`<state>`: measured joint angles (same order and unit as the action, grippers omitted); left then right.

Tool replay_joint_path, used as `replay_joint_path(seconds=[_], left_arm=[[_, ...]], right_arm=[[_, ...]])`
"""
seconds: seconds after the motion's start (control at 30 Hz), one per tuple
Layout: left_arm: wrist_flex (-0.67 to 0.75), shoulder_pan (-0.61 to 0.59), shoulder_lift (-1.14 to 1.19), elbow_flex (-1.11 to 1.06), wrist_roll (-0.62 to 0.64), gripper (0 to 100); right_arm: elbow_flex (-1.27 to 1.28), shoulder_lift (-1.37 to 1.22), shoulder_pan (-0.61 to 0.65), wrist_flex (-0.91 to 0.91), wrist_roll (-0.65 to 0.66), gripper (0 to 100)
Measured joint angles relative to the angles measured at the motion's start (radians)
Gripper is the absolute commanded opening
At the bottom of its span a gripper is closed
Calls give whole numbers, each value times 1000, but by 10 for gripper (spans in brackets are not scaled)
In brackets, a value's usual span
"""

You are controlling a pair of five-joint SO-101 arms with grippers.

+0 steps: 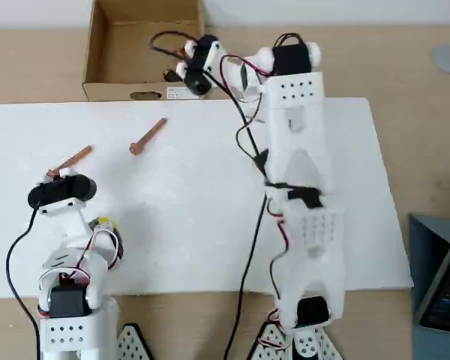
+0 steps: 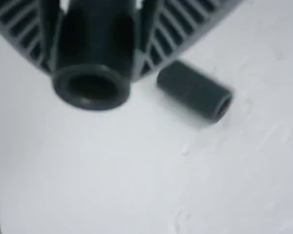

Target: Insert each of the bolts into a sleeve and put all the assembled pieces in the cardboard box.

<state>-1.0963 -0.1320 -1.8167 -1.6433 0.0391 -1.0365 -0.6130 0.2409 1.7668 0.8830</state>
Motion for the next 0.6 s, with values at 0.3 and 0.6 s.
replay_joint_path(seconds=[0.3, 0.6], left_arm=[[0, 0, 0, 0, 0, 3], [-26, -32, 0, 21, 0, 6]], right_arm=[[411, 474, 0, 0, -199, 11], [830, 947, -17, 0, -514, 11]])
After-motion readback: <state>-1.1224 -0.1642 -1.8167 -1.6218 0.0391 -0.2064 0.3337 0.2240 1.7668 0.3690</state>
